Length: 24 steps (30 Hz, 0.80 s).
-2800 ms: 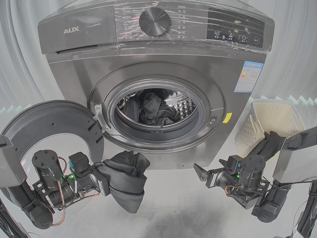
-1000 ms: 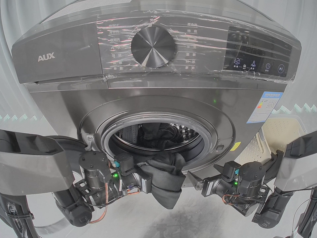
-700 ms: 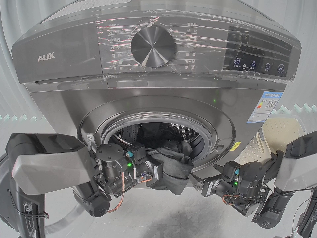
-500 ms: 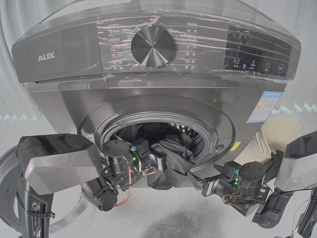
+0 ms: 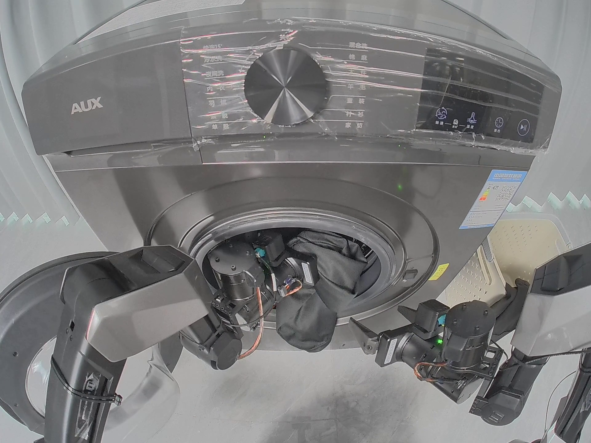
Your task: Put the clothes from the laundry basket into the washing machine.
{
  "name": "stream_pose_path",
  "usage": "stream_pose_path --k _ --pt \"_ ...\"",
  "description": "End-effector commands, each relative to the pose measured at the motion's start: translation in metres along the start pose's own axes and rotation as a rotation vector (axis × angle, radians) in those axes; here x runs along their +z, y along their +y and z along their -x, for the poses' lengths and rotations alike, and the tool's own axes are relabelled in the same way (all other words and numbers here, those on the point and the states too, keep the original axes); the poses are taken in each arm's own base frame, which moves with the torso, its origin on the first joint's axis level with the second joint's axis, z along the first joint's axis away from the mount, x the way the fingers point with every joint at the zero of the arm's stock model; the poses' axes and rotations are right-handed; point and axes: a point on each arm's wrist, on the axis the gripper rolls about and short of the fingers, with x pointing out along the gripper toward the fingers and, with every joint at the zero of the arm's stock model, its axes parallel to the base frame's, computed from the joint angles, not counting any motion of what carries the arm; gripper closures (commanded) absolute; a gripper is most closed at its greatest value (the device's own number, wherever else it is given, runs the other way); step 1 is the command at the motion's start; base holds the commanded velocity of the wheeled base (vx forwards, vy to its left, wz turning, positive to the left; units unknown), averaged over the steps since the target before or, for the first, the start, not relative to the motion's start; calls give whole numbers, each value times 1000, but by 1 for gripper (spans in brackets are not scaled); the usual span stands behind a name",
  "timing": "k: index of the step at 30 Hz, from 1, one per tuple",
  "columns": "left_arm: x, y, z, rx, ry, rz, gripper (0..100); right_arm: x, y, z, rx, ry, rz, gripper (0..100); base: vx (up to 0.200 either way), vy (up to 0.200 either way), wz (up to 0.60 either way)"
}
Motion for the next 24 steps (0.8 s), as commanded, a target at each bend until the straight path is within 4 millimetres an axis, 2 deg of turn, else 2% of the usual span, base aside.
stream_pose_path --k 1,7,13,24 --pt "-7 9 -7 20 -3 -3 100 0 0 0 1 -1 0 0 0 0 0" --pt "-5 16 -14 38 13 -8 100 0 0 -1 0 1 1 0 0 0 0" --pt "-13 20 -27 55 29 -15 100 0 0 -1 0 1 1 0 0 0 0" --pt "-14 29 -54 87 31 -44 100 -1 0 -1 -1 0 -1 0 0 0 0"
